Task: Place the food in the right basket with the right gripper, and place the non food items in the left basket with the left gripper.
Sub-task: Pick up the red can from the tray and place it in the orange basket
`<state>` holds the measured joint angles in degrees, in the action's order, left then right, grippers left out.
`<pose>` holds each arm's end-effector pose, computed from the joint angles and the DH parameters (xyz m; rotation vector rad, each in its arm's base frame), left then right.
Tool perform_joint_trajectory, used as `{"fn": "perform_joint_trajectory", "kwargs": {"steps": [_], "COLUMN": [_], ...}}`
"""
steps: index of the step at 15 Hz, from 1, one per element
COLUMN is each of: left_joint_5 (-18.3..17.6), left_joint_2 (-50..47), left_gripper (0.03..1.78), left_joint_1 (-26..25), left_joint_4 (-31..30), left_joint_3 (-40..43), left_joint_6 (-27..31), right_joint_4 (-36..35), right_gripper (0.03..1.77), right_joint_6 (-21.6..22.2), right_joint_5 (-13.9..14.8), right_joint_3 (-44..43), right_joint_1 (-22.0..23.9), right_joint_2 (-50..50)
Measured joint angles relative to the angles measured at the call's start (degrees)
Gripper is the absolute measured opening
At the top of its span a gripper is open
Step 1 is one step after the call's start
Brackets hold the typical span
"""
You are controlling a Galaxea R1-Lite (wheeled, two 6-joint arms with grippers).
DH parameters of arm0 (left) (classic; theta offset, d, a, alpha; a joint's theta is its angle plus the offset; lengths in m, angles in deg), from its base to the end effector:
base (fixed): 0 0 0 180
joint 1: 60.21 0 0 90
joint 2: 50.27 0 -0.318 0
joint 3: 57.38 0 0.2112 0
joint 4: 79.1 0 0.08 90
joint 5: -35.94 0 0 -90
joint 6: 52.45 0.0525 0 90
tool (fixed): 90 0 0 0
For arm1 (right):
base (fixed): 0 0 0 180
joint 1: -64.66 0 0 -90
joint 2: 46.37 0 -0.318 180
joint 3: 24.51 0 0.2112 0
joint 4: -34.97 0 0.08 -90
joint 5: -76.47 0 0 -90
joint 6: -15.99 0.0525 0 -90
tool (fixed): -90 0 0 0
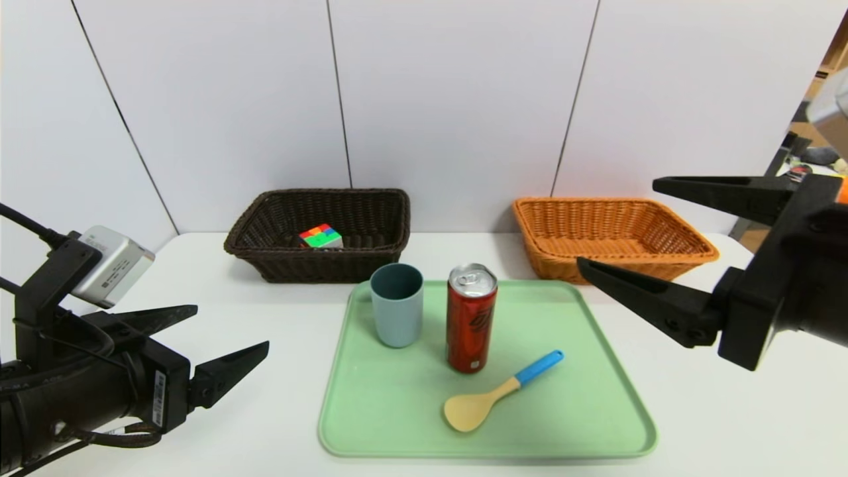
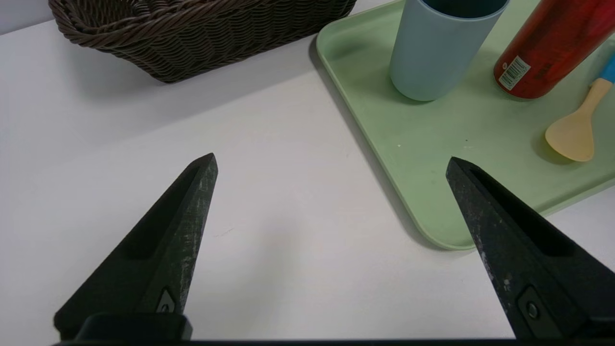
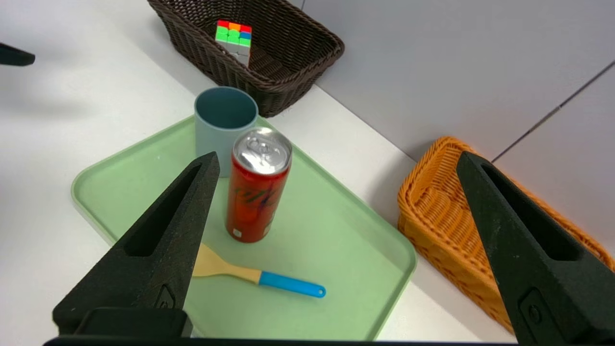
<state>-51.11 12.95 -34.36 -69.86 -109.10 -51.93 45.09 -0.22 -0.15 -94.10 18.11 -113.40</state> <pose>0.1699 -0.0793 0.1949 0.0995 0.3512 -0.3969 0.1579 0.1491 0.2850 -0.3415 0.0334 0.5915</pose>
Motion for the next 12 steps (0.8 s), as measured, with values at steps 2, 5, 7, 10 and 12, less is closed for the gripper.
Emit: {"fn": "perform_joint_trajectory", "kwargs": {"steps": [2,5,7,10,12], "left_joint_5": [0.00,-0.01,0.02,0.10,0.16], "left_joint_2": [0.00,0.00,0.00,-0.05,-0.16], "left_gripper": [1.69,1.69,1.69,1.69,1.69], "left_joint_1": [0.00,0.00,0.00,-0.02,-0.10], "left_joint_4": [0.02,0.10,0.05,0.00,0.00], "left_joint_3": [0.17,0.66,0.80,1.18,1.43], "left_joint_6": [0.04,0.15,0.50,0.69,0.69], "right_joint_4": [-5.53,-15.02,-20.04,-21.26,-22.38], "right_gripper": [1.69,1.69,1.69,1.69,1.69], "right_joint_6": [0.33,1.96,3.63,5.99,7.69], "right_joint_5": [0.01,0.11,0.12,0.01,-0.05], "right_joint_3": [6.72,15.82,20.11,23.78,25.51], "right_joint_1": [0.41,0.39,-0.05,-0.73,-1.49], "right_joint_2": [2.82,4.61,4.28,3.23,2.34]}}
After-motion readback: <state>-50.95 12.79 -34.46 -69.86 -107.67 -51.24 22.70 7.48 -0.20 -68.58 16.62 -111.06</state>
